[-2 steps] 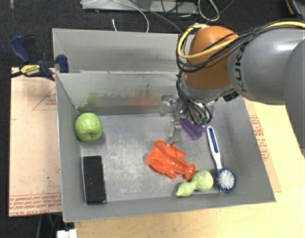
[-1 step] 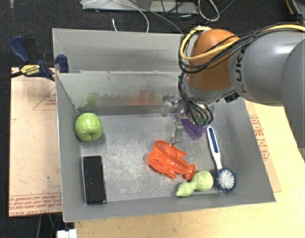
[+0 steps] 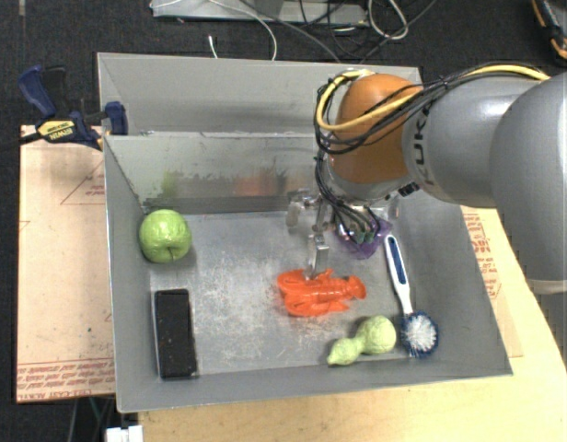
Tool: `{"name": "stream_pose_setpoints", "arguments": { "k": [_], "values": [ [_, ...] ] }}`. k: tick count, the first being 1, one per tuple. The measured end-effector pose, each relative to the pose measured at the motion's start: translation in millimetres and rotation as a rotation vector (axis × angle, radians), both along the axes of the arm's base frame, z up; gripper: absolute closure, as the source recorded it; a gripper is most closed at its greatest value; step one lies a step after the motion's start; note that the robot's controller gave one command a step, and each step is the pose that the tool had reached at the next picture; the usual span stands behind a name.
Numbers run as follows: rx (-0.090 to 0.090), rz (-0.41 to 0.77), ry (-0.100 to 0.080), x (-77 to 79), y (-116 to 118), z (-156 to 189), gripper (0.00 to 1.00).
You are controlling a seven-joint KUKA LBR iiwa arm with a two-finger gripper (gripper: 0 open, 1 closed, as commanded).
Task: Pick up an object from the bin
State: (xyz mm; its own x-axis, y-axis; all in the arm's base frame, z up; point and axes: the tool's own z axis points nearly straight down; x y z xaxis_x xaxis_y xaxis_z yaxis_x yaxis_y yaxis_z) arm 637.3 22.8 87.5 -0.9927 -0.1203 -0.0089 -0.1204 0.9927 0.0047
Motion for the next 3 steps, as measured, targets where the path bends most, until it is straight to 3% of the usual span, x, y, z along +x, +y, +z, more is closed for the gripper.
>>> {"name": "stream_pose_setpoints", "arguments": {
  "k": [1, 2, 3],
  "values": [
    [-0.002, -0.214, 0.0, -27.6, -23.6, -5.5, 0.0],
    [0.0, -0.078, -0.004, -55.1, -73.8, -13.4, 0.0],
    [0.007, -0.038, -0.006, -50.2, -93.7, -12.2, 0.0]
  ]
}}
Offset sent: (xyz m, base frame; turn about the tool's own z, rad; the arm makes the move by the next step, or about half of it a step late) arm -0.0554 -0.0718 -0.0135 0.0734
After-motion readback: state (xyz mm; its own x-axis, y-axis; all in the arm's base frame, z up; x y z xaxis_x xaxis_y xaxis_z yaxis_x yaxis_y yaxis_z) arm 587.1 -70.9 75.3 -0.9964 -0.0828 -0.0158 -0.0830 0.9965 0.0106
